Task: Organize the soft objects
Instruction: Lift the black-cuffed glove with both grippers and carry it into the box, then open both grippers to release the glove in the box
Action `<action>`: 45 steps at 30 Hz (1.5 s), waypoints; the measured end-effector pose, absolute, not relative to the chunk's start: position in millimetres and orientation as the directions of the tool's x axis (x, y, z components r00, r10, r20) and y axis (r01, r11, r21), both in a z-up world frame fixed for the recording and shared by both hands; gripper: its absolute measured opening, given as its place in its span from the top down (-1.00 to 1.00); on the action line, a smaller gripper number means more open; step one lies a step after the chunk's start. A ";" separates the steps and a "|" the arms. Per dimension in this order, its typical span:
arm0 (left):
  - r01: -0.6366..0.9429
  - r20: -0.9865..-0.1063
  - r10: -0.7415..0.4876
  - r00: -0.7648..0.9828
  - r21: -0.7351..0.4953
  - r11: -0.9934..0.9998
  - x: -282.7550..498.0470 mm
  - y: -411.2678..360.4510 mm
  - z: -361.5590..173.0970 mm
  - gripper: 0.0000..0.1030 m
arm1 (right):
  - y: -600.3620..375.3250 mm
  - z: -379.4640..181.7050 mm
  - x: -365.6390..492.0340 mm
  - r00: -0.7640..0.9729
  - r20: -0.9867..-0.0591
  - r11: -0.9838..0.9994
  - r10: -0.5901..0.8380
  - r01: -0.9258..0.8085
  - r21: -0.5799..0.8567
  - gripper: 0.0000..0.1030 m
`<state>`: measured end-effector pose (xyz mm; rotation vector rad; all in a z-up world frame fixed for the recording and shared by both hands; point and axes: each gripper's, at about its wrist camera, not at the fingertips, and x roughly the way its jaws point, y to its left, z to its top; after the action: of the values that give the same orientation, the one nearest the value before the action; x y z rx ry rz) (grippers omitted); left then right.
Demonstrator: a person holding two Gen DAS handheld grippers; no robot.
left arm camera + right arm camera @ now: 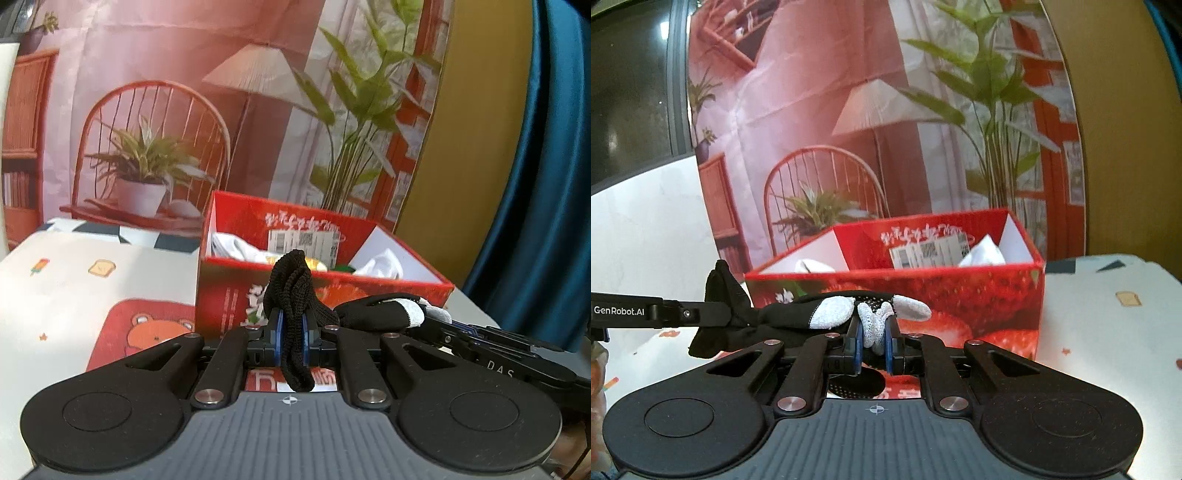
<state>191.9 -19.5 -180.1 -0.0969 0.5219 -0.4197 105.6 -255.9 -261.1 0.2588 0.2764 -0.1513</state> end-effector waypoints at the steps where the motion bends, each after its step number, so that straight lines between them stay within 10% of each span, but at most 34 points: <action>1: 0.366 -0.458 -0.415 0.786 -0.195 0.910 192.9 -19.6 -178.5 0.79 | -255.2 -258.3 104.4 0.954 -0.279 0.957 -0.113 0.179 0.226 0.80; 17: 0.396 -0.467 -0.428 0.774 -0.171 0.902 276.1 -43.7 -135.8 0.79 | -300.2 -186.2 166.9 0.966 -0.249 0.950 -0.075 0.145 0.278 0.80; 45: 0.371 -0.740 -0.268 0.617 -0.027 0.928 382.1 -86.4 -200.9 0.75 | -327.9 -246.4 282.9 0.818 -0.573 0.947 -0.053 0.224 0.231 0.78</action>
<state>382.1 -86.4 -200.9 0.1329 0.8286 -0.3689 282.9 -327.9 -246.4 0.2966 0.5976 -0.1497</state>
